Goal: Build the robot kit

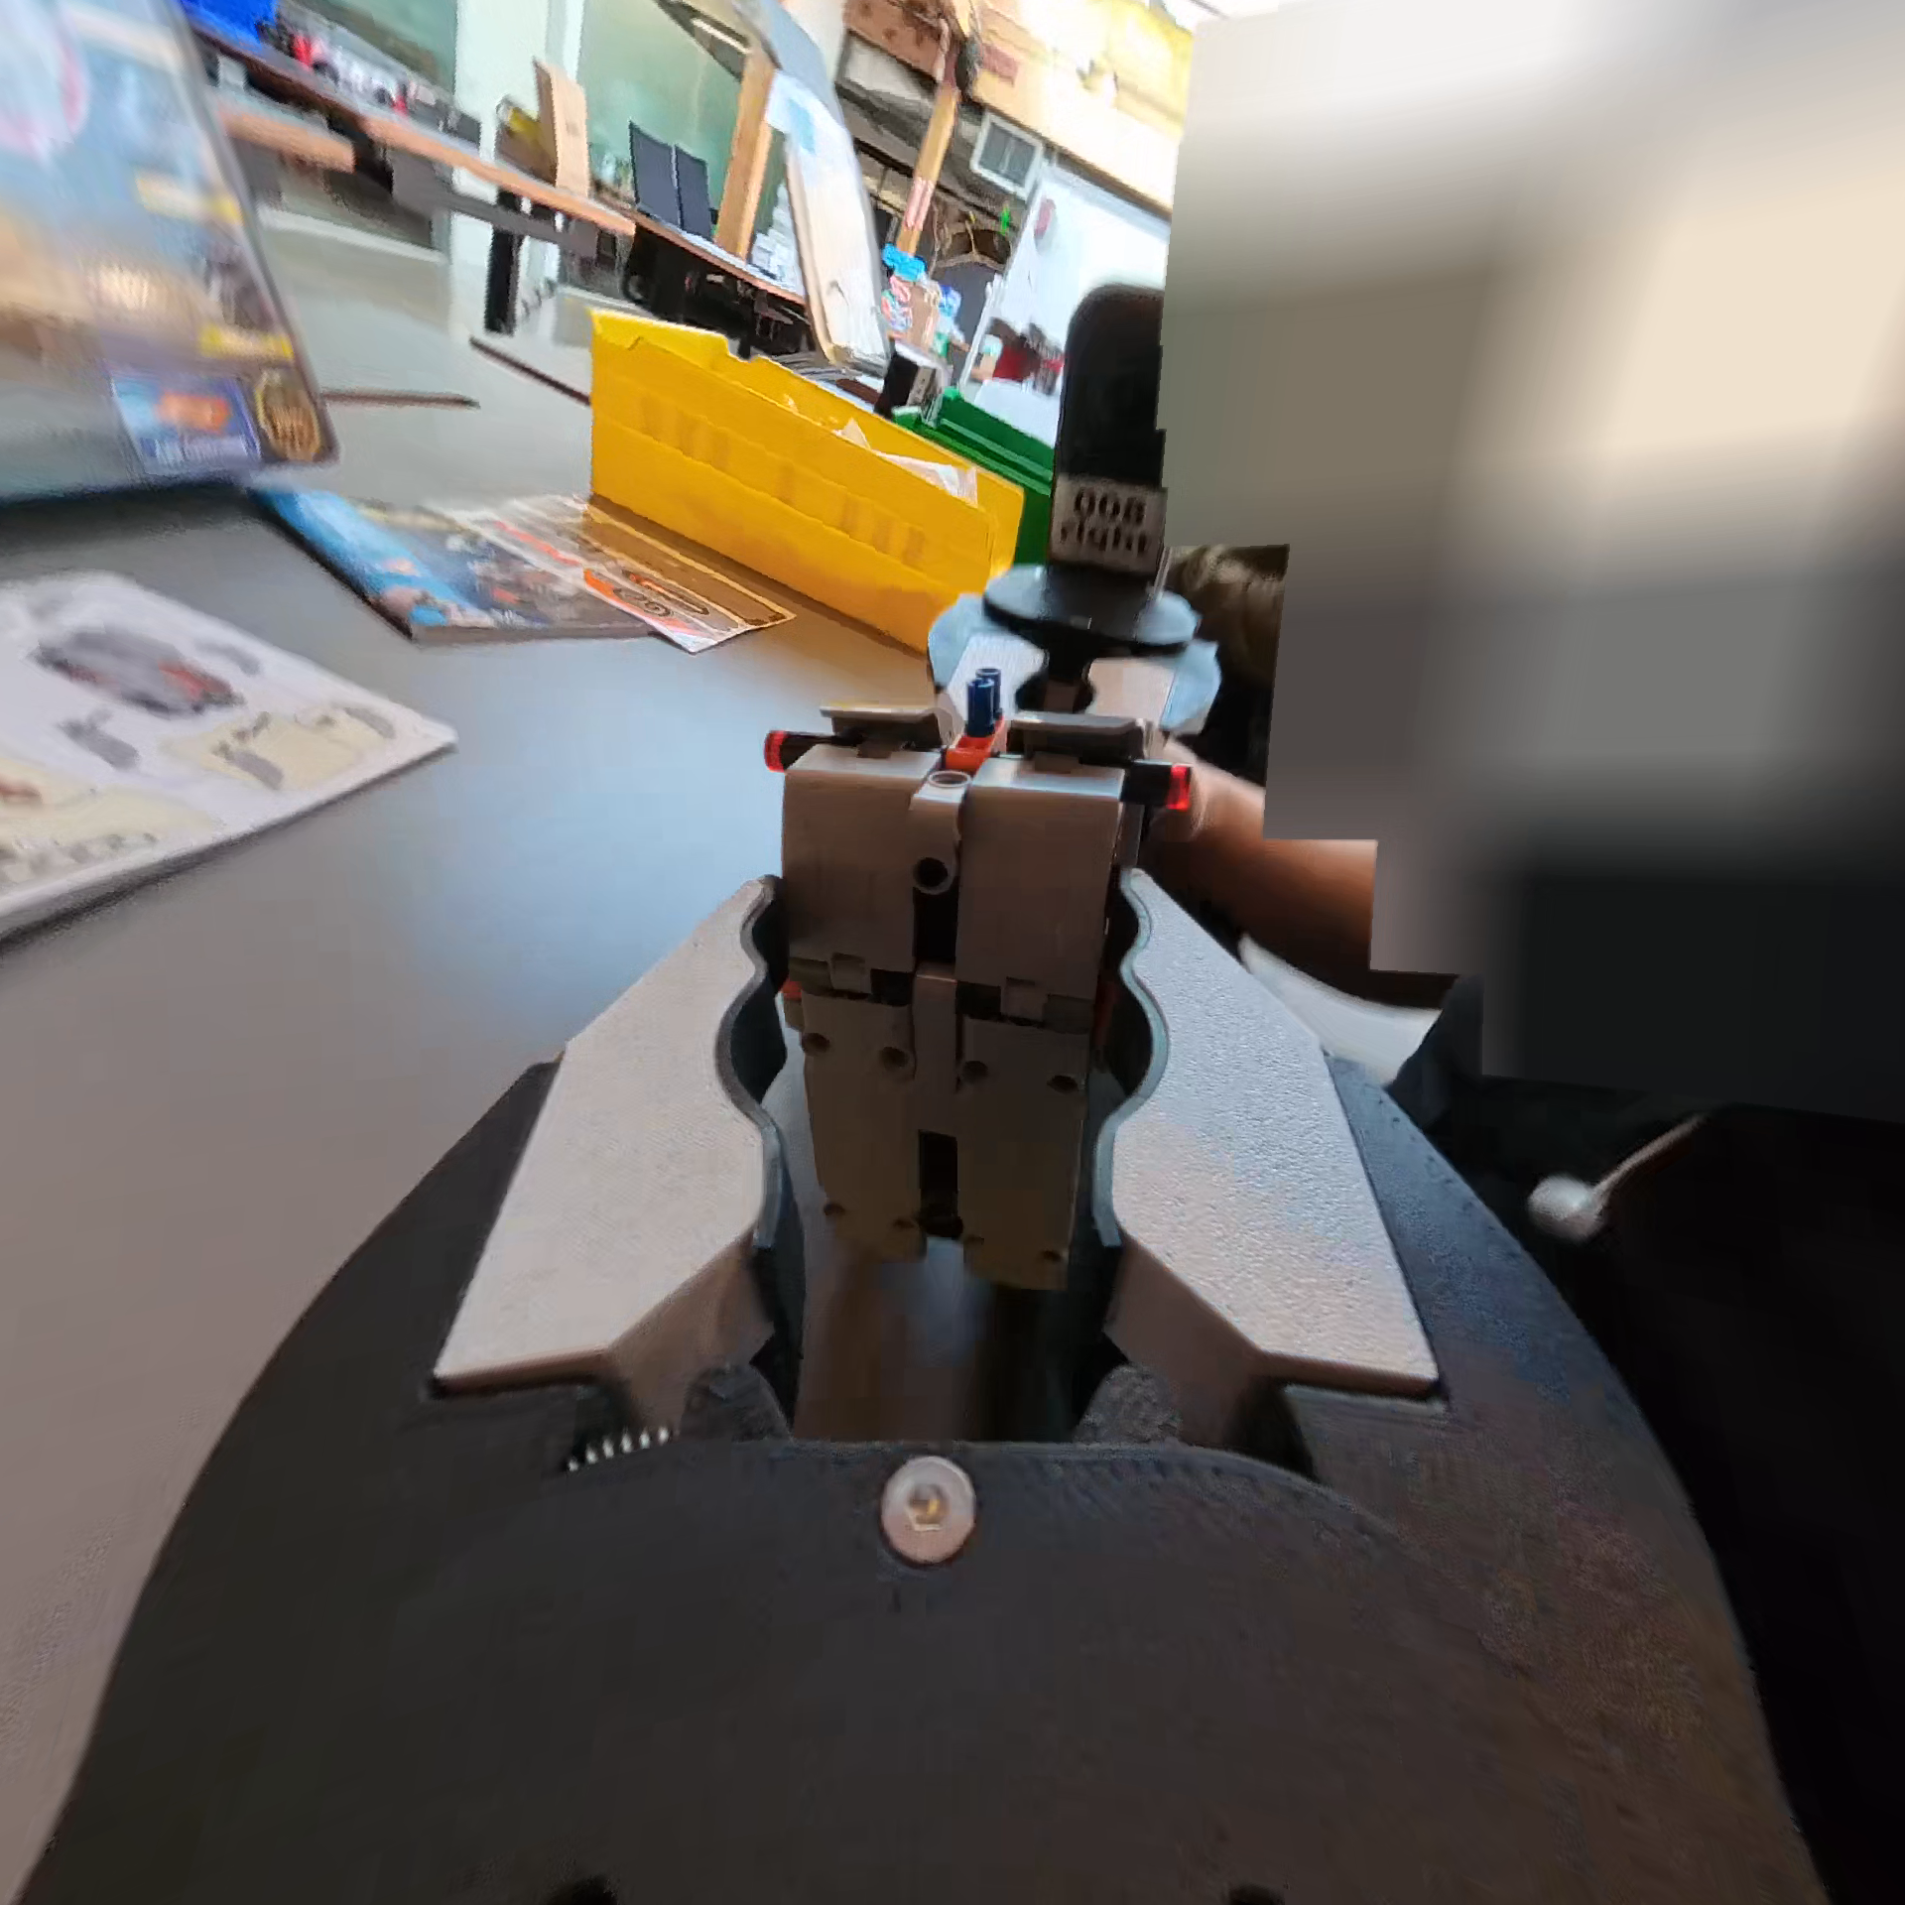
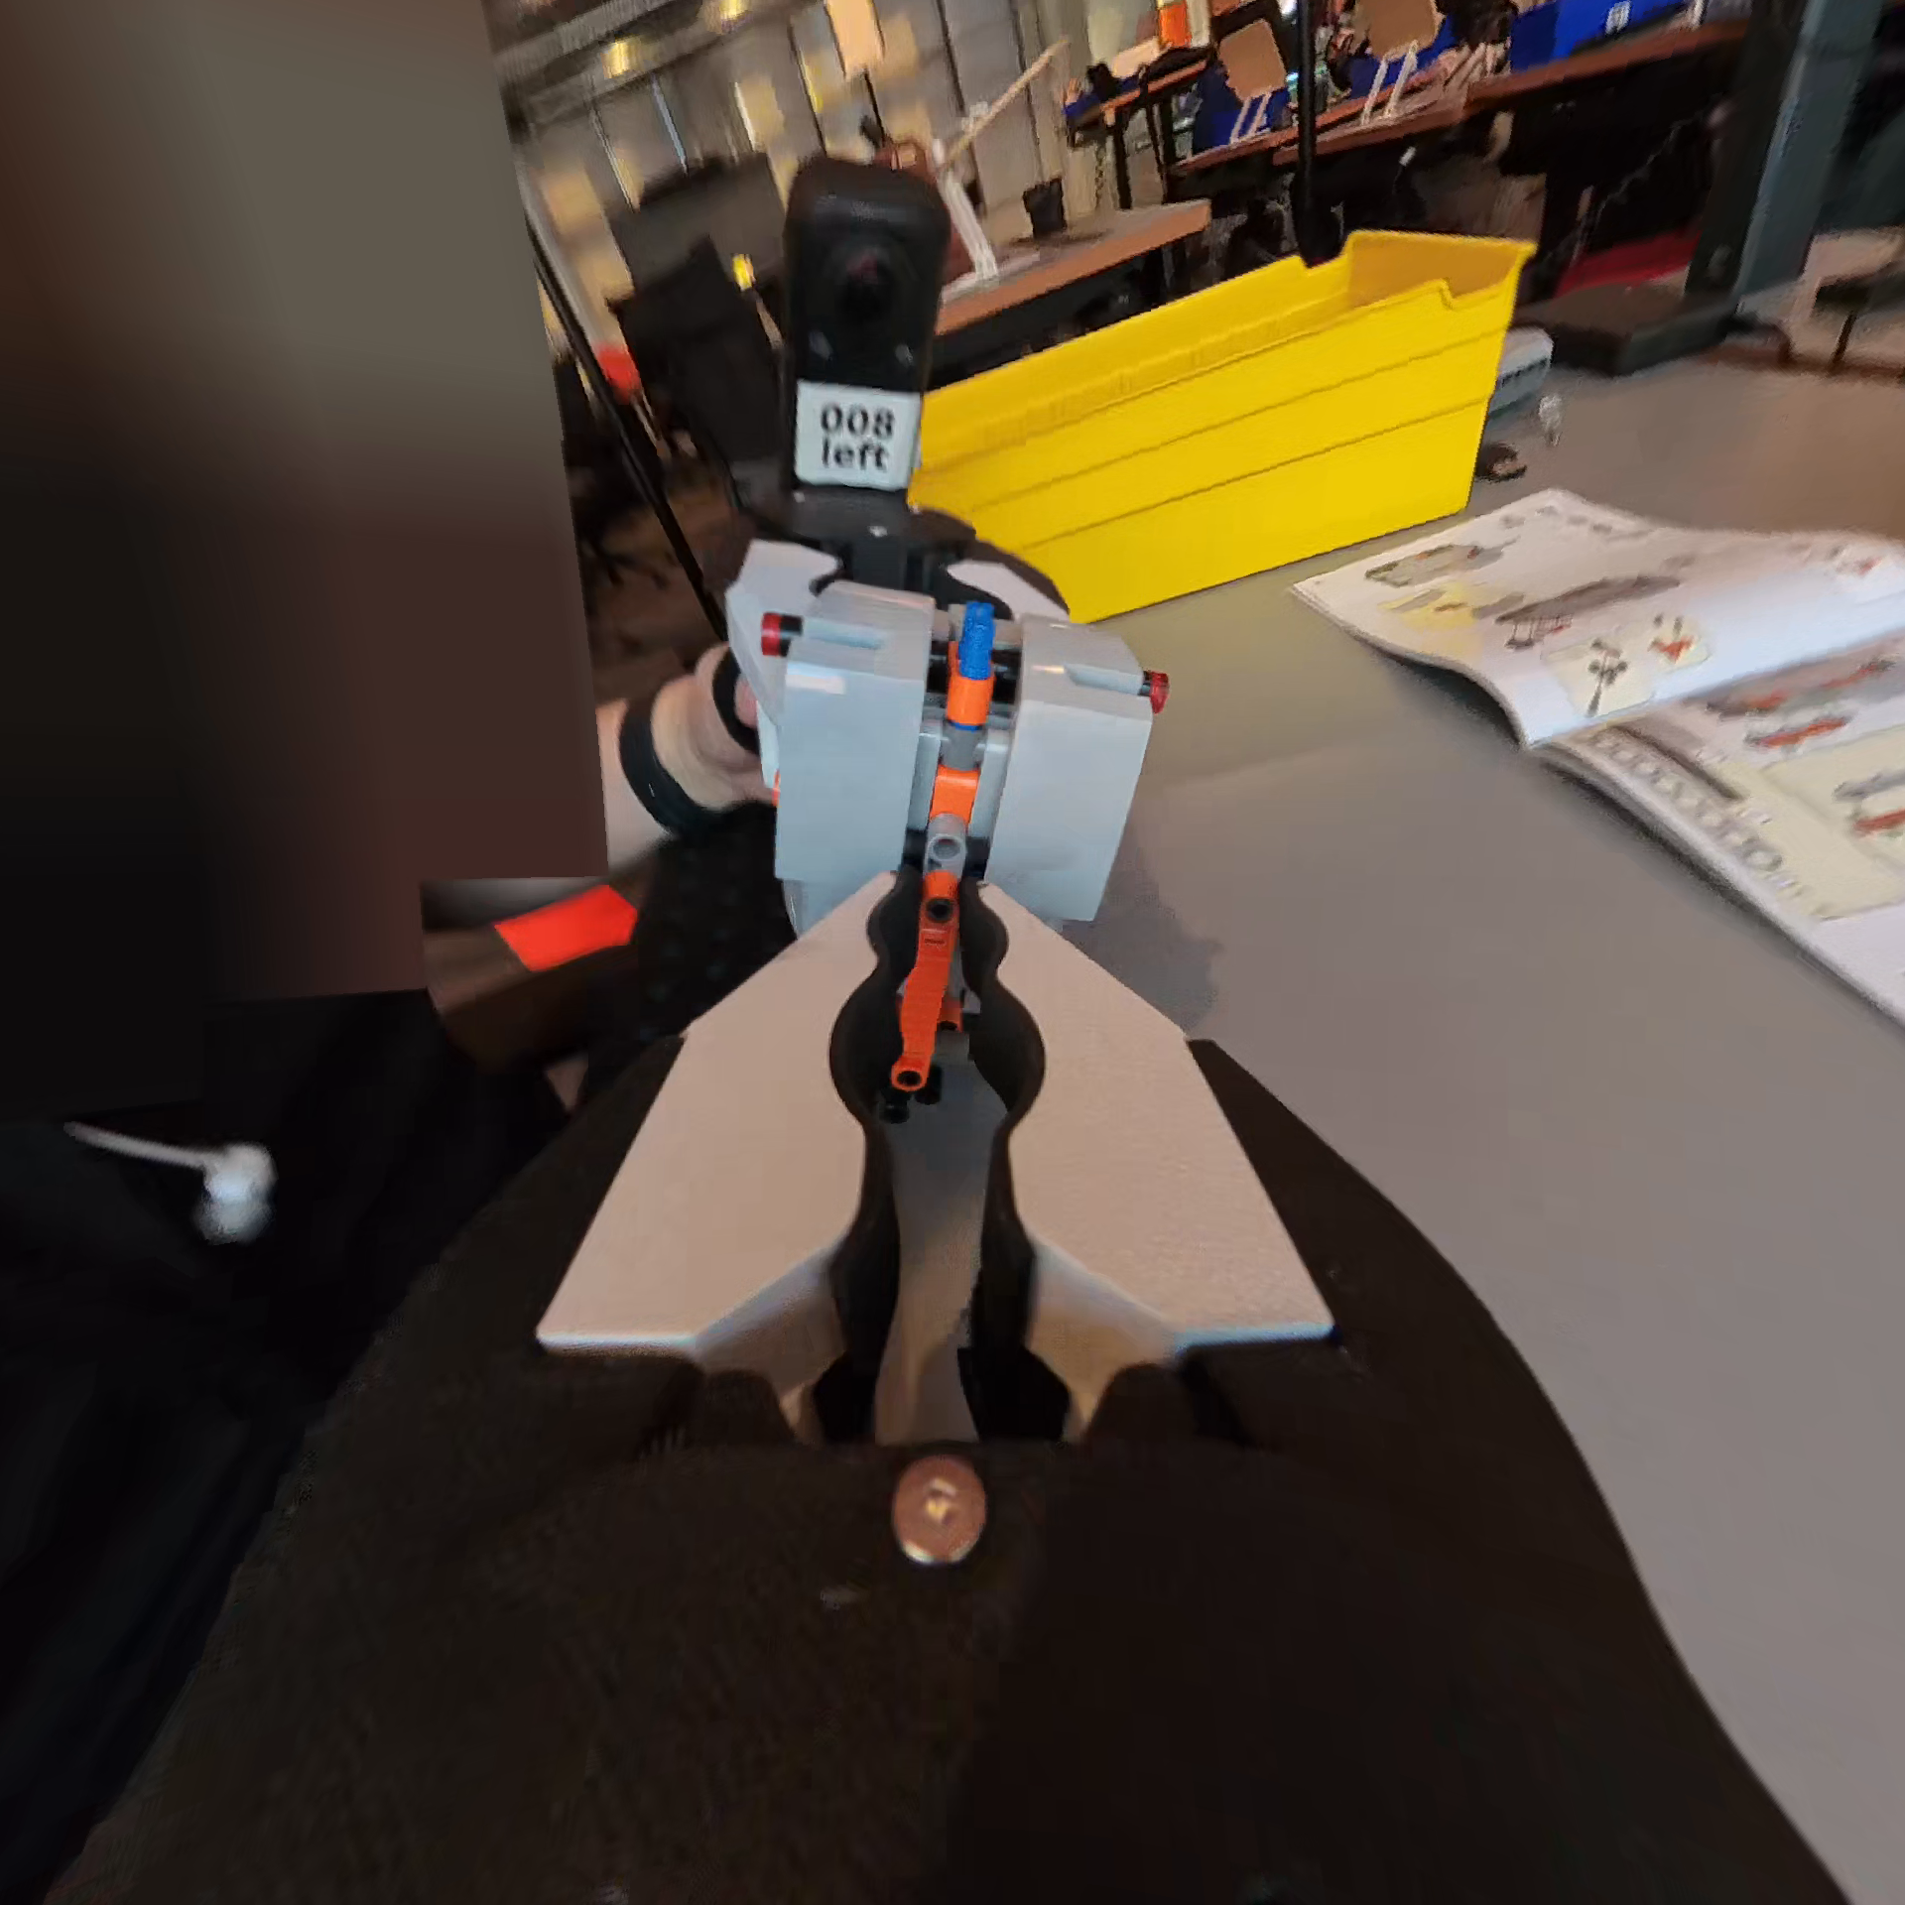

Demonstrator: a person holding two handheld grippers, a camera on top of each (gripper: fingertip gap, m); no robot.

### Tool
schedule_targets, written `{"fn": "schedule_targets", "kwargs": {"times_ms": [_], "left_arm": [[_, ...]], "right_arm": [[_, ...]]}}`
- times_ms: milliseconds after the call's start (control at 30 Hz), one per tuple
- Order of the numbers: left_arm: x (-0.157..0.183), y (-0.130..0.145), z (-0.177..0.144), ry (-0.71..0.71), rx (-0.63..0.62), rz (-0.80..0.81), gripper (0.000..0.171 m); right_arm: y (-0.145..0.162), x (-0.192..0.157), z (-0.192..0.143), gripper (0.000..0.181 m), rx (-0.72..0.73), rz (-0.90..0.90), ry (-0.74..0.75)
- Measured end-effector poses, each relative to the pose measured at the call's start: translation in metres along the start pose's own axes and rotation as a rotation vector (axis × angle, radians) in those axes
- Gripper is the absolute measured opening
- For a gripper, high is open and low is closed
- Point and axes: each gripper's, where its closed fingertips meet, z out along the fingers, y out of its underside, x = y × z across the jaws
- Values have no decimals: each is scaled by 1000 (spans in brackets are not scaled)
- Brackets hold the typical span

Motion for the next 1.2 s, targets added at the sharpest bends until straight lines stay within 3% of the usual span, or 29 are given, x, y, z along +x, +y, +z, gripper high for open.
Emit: {"fn": "schedule_targets", "kwargs": {"times_ms": [100, 200, 400, 867, 1000, 1100, 1200], "left_arm": [[-23, -4, 3, 9, 22, -281, 60], [-35, 8, 7, 9, -20, -455, 60], [-40, 17, 7, 1, -40, -532, 60], [-54, 25, 5, -20, -27, -659, 60], [-52, 25, 5, -16, -34, -644, 60], [-51, 24, 4, 0, -27, -651, 60], [-47, 26, 6, 36, -48, -656, 60]], "right_arm": [[-1, 18, 3, 6, 42, 230, -21], [7, 30, 1, 5, 37, 343, -9], [24, 36, 0, 22, 15, 585, -57], [25, 41, 5, 7, 27, 651, -62], [20, 39, 7, 0, 28, 550, -53], [19, 43, 1, 0, -41, 258, 34], [19, 51, -6, 26, -120, -86, 118]]}}
